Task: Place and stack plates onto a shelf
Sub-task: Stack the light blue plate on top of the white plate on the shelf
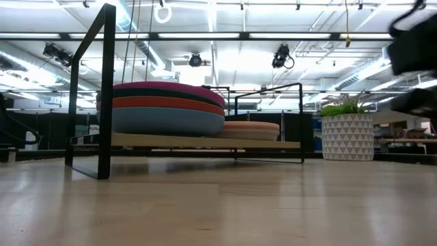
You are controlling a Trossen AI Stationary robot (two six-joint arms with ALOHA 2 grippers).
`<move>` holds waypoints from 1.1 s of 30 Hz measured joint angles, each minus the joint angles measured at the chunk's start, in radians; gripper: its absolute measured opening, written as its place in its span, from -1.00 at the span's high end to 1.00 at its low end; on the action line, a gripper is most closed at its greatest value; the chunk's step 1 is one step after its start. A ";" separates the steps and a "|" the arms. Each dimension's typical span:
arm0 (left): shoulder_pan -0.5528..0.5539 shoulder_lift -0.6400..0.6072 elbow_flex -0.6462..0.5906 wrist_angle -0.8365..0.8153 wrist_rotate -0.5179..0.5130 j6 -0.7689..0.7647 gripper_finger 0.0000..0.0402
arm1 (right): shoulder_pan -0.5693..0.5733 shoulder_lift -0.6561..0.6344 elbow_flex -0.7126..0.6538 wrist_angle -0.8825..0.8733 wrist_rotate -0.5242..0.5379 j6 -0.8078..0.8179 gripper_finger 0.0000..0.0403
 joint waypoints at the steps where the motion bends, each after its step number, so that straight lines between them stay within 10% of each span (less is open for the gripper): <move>1: 0.000 0.000 0.000 -0.004 -0.013 0.019 0.28 | -0.018 -0.014 0.000 -0.005 0.007 -0.015 0.90; 21: 0.127 0.068 0.000 -0.062 -0.236 0.615 0.04 | -0.495 -0.418 0.000 -0.073 -0.201 -0.454 0.91; 33: 0.205 0.068 0.000 0.007 -0.190 1.023 0.04 | -0.676 -0.484 0.000 -0.035 -0.366 -0.535 0.90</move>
